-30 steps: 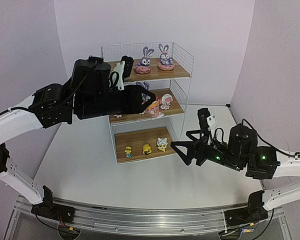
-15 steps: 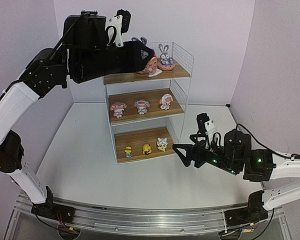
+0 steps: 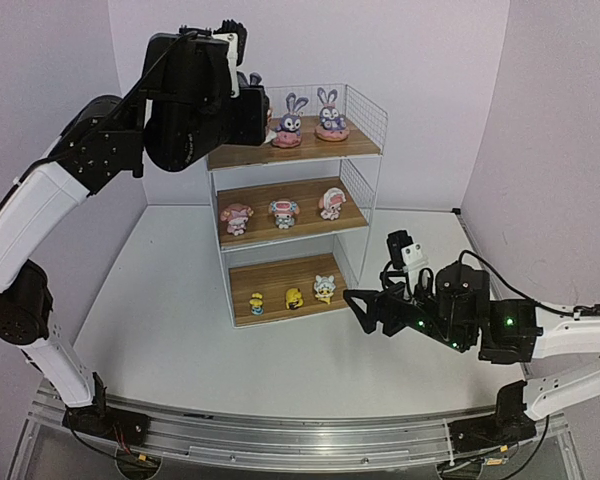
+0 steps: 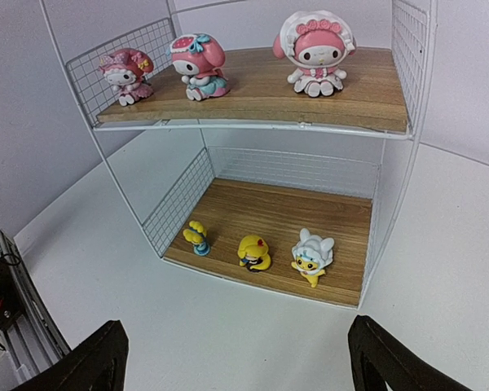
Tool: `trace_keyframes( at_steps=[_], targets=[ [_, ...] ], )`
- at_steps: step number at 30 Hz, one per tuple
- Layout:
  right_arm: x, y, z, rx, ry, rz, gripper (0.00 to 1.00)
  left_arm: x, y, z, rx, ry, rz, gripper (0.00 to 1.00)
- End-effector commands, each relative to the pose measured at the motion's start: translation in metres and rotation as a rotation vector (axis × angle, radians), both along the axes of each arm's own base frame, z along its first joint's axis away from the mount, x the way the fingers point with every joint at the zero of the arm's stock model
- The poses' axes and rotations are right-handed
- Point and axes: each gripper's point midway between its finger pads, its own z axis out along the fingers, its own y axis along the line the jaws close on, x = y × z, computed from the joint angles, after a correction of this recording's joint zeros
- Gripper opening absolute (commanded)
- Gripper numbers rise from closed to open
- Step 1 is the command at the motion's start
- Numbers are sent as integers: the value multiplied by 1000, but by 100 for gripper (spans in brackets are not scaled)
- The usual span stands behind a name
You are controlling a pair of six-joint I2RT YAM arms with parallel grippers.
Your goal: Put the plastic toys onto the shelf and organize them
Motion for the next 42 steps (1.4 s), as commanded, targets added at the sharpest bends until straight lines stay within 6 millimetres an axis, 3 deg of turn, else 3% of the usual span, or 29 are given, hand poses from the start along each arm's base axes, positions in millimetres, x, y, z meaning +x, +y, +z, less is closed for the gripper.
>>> trace_keyframes(
  at_steps=[1,8,16,21,42],
  targets=[
    [5,1,14,17,-28,-26,91,2,21,23,-16,-56,90,0],
    [6,4,11,14,-18,-28,91,9,13,6,50,-48,140,0],
    [5,4,8,18,-5,-23,91,18,4,5,74,-56,152,0],
    [5,1,6,22,0,-37,91,35,15,-6,60,-5,154,0],
    [7,4,-1,11,15,-45,91,54,34,-12,109,-3,227,0]
  ],
)
